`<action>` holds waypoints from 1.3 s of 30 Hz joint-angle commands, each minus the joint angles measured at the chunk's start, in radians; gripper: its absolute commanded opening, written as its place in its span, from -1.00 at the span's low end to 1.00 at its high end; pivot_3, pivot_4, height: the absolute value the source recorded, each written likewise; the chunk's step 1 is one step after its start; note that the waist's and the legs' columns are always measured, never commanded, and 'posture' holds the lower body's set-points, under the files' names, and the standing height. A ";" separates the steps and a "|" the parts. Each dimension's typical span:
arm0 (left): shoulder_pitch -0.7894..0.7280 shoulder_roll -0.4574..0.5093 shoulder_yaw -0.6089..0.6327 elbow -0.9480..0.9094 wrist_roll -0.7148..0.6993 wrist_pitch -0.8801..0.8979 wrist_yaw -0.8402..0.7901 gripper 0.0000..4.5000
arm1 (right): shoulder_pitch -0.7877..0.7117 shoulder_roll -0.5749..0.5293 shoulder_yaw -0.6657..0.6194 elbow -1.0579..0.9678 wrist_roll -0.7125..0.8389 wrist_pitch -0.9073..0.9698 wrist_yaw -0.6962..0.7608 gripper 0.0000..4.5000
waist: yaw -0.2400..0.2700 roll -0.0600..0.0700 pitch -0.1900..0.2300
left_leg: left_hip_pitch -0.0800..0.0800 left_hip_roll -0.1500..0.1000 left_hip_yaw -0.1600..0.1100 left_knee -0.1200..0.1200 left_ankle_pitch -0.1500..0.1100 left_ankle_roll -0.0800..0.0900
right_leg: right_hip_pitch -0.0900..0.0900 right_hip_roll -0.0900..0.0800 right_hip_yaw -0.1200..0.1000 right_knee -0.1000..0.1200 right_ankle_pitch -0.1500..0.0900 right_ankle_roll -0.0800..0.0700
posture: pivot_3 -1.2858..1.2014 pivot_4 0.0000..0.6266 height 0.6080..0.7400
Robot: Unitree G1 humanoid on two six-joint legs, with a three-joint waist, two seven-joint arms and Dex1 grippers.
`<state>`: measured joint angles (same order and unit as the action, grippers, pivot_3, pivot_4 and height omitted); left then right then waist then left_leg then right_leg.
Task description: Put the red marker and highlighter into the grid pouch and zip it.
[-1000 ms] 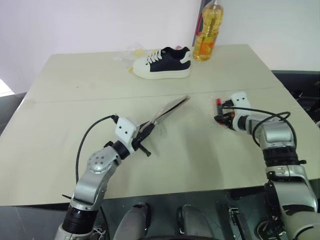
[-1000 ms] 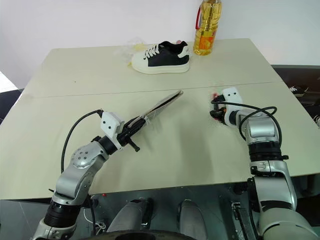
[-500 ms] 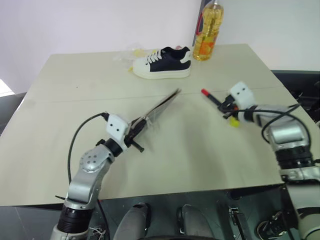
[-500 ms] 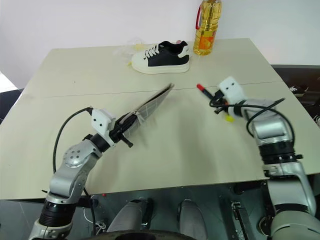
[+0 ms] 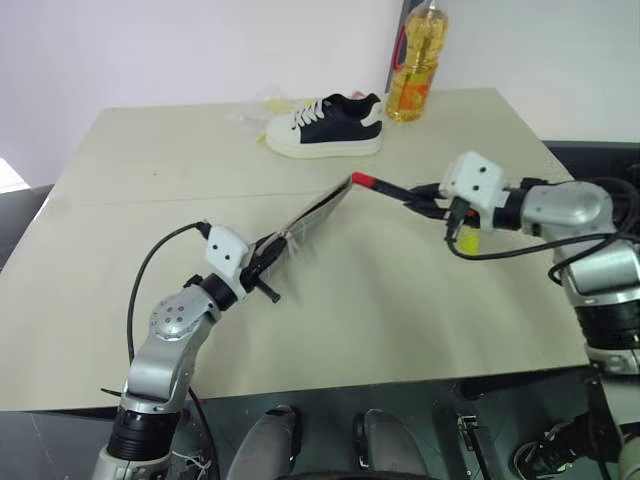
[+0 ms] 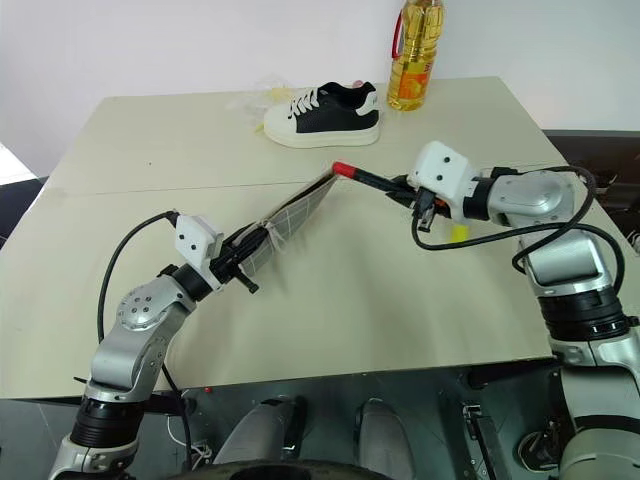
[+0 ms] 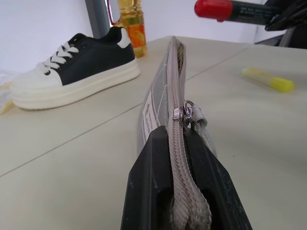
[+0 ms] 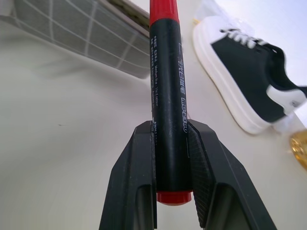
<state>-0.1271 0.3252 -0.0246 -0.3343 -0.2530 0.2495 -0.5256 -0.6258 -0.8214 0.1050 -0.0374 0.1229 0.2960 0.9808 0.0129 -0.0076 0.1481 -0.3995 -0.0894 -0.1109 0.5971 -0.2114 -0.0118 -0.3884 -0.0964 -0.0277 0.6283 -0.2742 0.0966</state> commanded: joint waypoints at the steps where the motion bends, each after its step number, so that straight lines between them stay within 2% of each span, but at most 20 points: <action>1: -0.004 0.011 -0.012 -0.022 -0.004 -0.010 -0.017 -1.00 | -0.015 0.006 0.012 -0.020 -0.021 -0.030 0.007 -0.83 | 0.000 0.000 0.000 | 0.000 0.000 0.000 0.000 0.000 0.000 | 0.000 0.000 0.000 0.000 0.000 0.000 | 0.03 -0.52 0.97; 20: 0.003 0.032 -0.051 -0.042 -0.001 -0.015 -0.056 -1.00 | 0.010 -0.043 0.087 -0.005 -0.175 -0.193 0.063 -0.83 | 0.000 0.000 0.000 | 0.000 0.000 0.000 0.000 0.000 0.000 | 0.000 0.000 0.000 0.000 0.000 0.000 | 0.03 -0.52 0.97; 27: -0.012 0.095 -0.107 -0.042 0.033 -0.033 -0.133 -1.00 | 0.018 -0.059 0.130 -0.038 -0.237 -0.321 0.106 -0.83 | 0.000 0.000 0.000 | 0.000 0.000 0.000 0.000 0.000 0.000 | 0.000 0.000 0.000 0.000 0.000 0.000 | 0.03 -0.52 0.97; 32: -0.054 0.145 -0.178 -0.018 0.057 -0.067 -0.231 -1.00 | 0.003 -0.027 0.206 -0.097 -0.290 -0.403 0.138 -0.83 | 0.000 0.000 0.000 | 0.000 0.000 0.000 0.000 0.000 0.000 | 0.000 0.000 0.000 0.000 0.000 0.000 | 0.03 -0.52 0.97; 39: -0.081 0.143 -0.198 0.000 0.059 -0.078 -0.266 -1.00 | -0.004 0.037 0.233 -0.105 -0.344 -0.416 0.119 -0.83 | 0.000 0.000 0.000 | 0.000 0.000 0.000 0.000 0.000 0.000 | 0.000 0.000 0.000 0.000 0.000 0.000 | 0.03 -0.52 0.97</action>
<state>-0.1920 0.4705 -0.2207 -0.3146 -0.1946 0.2015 -0.7872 -0.6040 -0.7877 0.3523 -0.1046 -0.2236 -0.1107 1.1071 0.0134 -0.0075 0.1481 -0.3994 -0.0895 -0.1113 0.5971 -0.2113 -0.0121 -0.3885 -0.0962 -0.0276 0.6284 -0.2742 0.0965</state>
